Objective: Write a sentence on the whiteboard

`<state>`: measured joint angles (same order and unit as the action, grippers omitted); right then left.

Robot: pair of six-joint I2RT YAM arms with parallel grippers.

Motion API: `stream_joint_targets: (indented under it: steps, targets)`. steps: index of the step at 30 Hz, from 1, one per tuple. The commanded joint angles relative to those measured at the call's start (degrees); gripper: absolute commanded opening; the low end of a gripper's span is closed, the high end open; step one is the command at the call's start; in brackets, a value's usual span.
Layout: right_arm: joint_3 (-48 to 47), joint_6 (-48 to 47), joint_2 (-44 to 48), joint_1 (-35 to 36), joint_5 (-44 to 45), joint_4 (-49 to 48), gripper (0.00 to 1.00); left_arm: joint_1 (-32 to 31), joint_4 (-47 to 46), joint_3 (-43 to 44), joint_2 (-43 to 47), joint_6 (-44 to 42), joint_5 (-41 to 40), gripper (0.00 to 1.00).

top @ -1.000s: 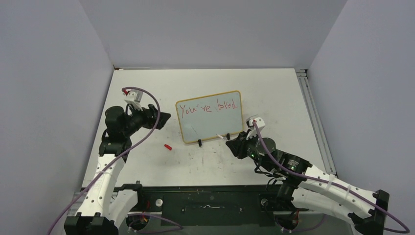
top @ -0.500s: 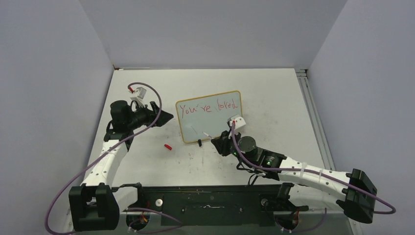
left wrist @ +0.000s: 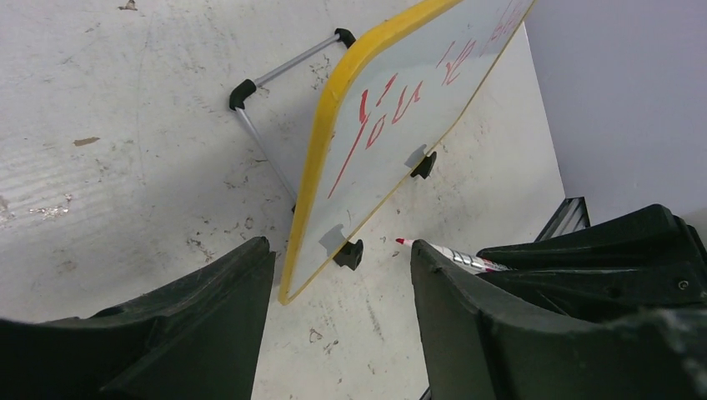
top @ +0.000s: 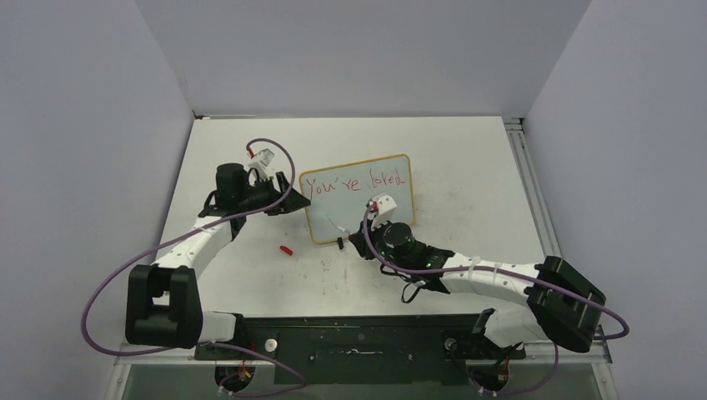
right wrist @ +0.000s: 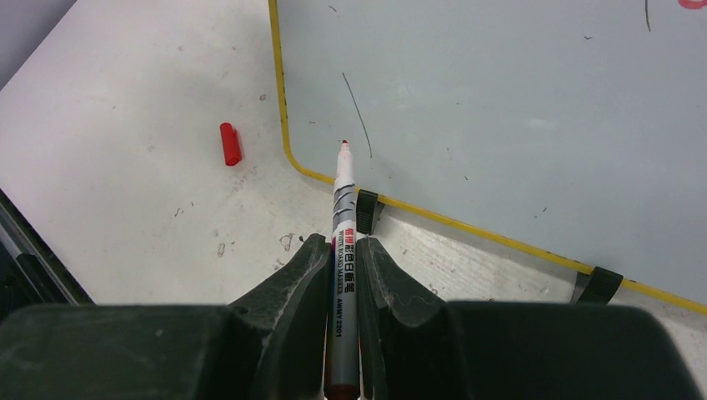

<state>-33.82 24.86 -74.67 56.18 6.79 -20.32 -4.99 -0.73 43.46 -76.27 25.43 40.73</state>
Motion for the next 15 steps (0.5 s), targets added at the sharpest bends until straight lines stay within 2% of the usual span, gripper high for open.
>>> stream_joint_targets:
  steps: [1,15]
  targets:
    - [-2.7,-0.6,-1.4,-2.2,-4.3,-7.5,0.05,-1.2,-3.2,3.9,-1.8,0.9,-0.7,0.58]
    - [-5.3,-1.6,-6.9,-3.9,-5.5,-11.1,0.05,-1.9,-1.2,4.4,-3.0,0.1,-2.9,0.46]
